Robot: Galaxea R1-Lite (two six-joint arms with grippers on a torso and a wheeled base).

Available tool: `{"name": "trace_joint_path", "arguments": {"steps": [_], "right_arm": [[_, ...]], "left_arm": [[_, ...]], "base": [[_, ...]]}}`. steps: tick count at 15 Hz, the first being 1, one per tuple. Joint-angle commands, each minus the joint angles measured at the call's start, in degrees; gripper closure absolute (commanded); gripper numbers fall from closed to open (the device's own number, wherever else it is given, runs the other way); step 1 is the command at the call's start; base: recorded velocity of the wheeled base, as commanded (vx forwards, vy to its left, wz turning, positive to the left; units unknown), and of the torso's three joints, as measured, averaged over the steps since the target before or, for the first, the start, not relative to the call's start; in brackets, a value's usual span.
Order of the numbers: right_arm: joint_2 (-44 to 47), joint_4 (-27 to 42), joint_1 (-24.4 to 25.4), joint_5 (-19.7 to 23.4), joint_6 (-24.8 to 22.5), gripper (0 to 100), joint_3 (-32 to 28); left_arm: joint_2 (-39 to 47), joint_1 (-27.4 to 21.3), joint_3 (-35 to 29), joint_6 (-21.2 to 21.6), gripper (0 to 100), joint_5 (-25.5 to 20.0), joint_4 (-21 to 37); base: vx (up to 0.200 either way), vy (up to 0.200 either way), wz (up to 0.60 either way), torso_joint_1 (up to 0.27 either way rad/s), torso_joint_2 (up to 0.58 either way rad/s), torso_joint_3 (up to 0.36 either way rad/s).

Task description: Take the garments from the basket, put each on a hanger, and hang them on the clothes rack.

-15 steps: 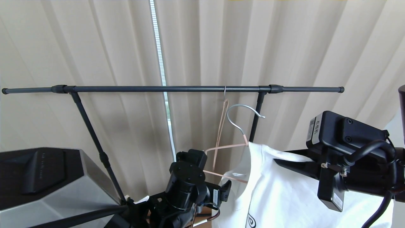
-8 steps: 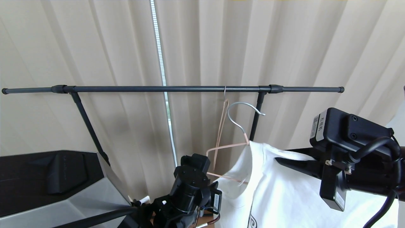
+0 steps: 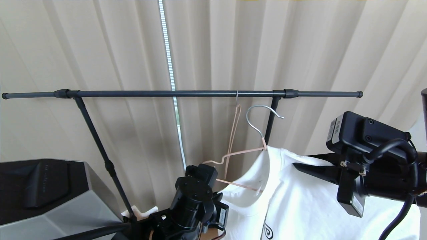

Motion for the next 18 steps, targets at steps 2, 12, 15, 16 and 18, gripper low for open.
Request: {"name": "trace_joint_path", "arguments": {"steps": [2,12,15,16,18], "right_arm": [[-0.01,0.02,-1.11,1.0,0.06,100,0.71],[-3.79,-11.32,-3.22,6.18,5.95,100,10.11],[-4.94,-12.46,-3.22,6.18,7.09,100,12.31],[-4.94,-12.55,-3.22,6.36,7.35,100,12.57],[-4.41,-13.69,-3.31,7.5,7.71,100,13.1]], "left_arm": [[-2.98,0.55,1.29,1.68,100,-0.01,-0.05],[-7.82,3.1,4.89,4.75,100,0.07,-0.05],[-8.61,3.8,5.86,4.84,100,0.69,-0.14],[-8.61,4.16,5.77,4.84,100,1.22,-0.14],[-9.22,4.68,6.12,5.19,100,1.83,-0.05]], "base": [[0.0,0.0,0.0,0.0,0.0,0.0],[0.0,0.0,0.0,0.0,0.0,0.0],[0.0,0.0,0.0,0.0,0.0,0.0],[0.0,0.0,0.0,0.0,0.0,0.0],[0.0,0.0,0.0,0.0,0.0,0.0]]}}
